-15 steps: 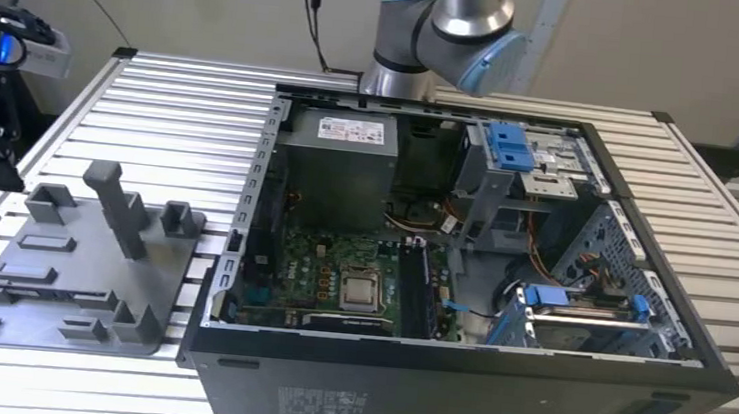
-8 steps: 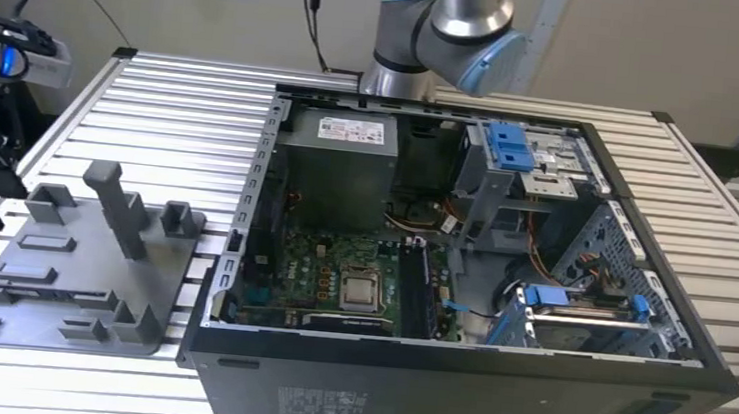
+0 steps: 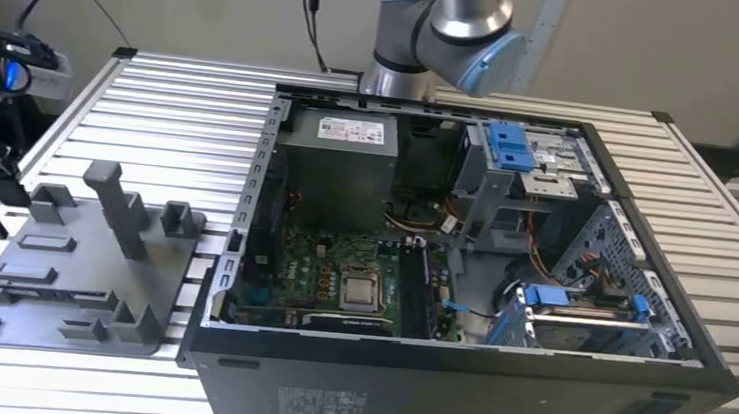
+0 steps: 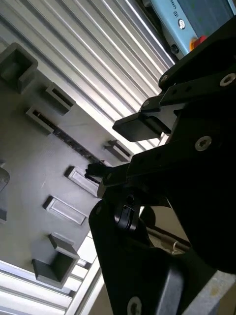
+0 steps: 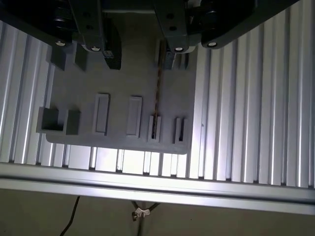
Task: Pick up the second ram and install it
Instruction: 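Pick up the second ram and move it above second insertion slot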
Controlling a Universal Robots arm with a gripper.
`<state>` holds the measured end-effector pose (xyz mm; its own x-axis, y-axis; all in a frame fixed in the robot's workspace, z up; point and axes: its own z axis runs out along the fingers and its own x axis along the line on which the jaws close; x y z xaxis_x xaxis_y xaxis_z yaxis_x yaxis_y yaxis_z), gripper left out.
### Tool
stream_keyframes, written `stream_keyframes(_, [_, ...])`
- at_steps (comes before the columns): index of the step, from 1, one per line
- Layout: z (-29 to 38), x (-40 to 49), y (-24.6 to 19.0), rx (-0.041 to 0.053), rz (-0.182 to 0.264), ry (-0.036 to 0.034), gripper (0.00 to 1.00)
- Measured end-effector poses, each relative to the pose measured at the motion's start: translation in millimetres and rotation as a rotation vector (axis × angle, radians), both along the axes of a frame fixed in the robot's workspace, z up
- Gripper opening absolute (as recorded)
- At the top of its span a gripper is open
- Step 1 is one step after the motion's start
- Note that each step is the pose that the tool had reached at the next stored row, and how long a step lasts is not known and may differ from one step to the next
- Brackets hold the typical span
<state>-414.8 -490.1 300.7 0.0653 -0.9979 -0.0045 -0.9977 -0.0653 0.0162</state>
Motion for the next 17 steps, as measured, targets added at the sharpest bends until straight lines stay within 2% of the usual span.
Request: stream_keyframes(17, [-25.2, -0.6, -0.1, -0.0003, 0.0, -0.0001, 0.48])
